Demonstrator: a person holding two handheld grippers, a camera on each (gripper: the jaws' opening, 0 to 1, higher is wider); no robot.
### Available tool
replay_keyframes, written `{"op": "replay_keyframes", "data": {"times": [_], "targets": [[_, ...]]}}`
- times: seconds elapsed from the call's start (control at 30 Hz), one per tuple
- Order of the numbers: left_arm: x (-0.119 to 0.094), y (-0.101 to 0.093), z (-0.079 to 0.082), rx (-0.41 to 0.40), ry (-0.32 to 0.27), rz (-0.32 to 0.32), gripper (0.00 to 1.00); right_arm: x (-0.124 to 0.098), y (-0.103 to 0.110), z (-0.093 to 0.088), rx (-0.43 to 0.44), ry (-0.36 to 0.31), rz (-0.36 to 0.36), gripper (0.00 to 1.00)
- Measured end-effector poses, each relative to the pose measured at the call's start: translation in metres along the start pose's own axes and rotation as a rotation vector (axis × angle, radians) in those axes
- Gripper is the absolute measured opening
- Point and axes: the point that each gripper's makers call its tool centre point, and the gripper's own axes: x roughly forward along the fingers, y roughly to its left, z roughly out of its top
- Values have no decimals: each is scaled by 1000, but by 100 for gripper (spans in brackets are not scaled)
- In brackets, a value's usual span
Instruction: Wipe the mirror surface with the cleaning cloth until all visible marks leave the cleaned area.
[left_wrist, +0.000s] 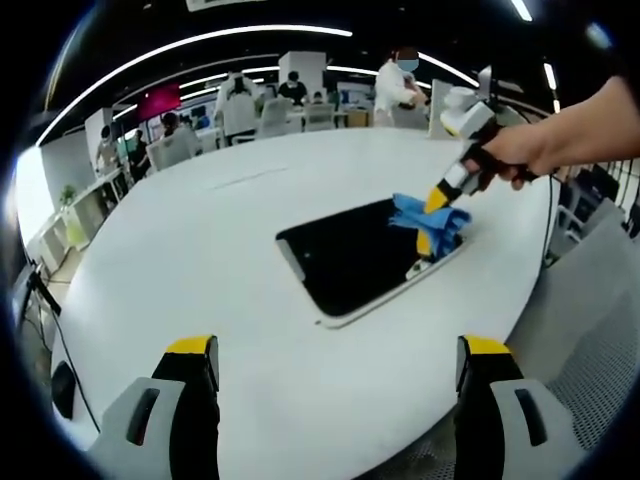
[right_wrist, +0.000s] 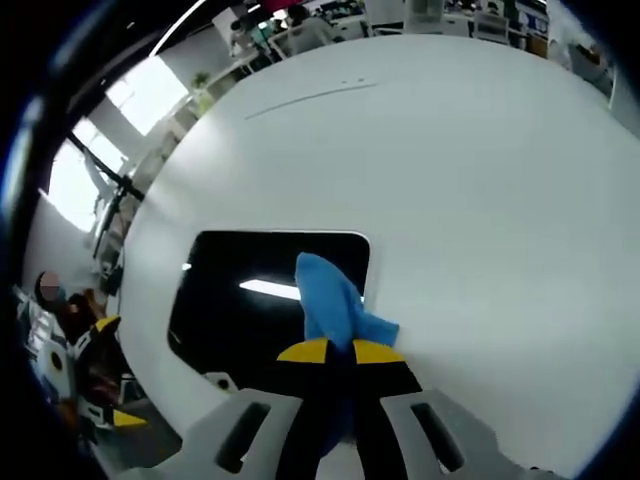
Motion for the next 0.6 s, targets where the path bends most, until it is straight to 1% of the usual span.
{"op": "replay_keyframes", "data": {"times": [0.03, 0.13, 0.37, 0.43, 0.6], "targets": [[-1, 1, 0, -4, -3, 6, 99, 0, -2, 0, -1, 2, -12, 2], [-1, 5, 1, -23, -9, 18, 99, -1, 0, 0, -10, 8, -17, 2], [-1, 3, 3, -26, -22, 8, 99, 0, 1, -1, -16, 19, -33, 2], [-1, 4, 2, -28, -17, 13, 99, 2, 1, 0, -26, 29, -40, 2], [0, -2, 1, -19, -10, -12, 99, 1, 1, -1, -55, 40, -54, 2]]}}
